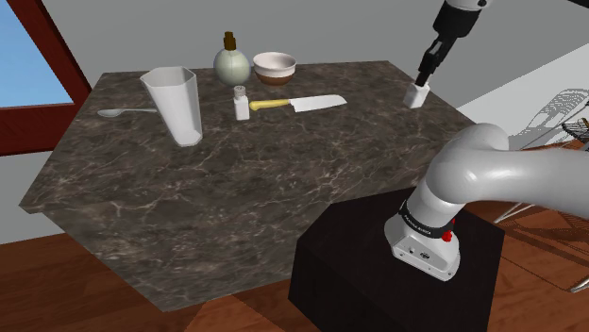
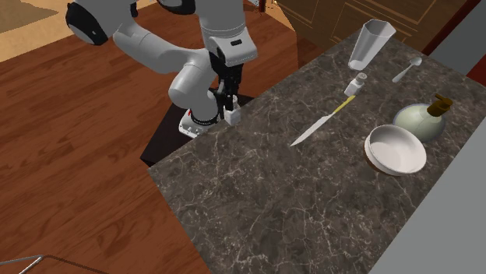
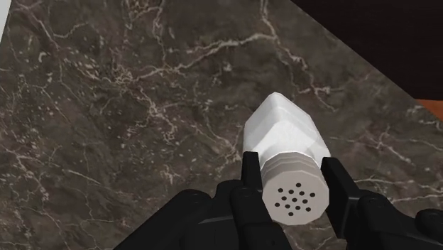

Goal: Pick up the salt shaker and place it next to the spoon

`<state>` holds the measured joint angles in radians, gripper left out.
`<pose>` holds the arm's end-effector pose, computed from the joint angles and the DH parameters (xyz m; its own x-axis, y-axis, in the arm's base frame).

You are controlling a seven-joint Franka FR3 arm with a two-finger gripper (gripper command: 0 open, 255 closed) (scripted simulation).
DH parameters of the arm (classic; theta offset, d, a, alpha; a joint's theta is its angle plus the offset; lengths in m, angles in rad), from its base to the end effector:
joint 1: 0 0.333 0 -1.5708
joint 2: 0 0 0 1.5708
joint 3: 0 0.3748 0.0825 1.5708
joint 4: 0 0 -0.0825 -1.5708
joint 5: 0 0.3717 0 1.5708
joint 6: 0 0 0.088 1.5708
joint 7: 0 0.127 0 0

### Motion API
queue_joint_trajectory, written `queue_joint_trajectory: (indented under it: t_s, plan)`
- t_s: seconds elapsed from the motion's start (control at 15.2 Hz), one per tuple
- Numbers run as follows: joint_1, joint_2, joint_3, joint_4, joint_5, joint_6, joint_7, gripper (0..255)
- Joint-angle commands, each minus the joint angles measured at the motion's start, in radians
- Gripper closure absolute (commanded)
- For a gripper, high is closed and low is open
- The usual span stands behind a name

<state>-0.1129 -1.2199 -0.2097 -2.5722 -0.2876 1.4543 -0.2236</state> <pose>0.1042 -0.1088 0.5752 0.9974 -0.0145 0.0699 -0.0217 -0.9945 0.1026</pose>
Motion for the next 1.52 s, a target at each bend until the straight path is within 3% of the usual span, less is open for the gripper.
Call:
queue_joint_trajectory:
  t_s: [0.0, 0.92, 1.45]
  plan:
    - [0.003, 0.016, 0.006, 0.033, 0.006, -0.018, -0.001, 255]
    - [0.017, 0.125, 0.033, 0.262, 0.033, -0.137, -0.019, 255]
    - [0.058, 0.290, 0.165, 0.268, 0.153, -0.001, 0.137, 255]
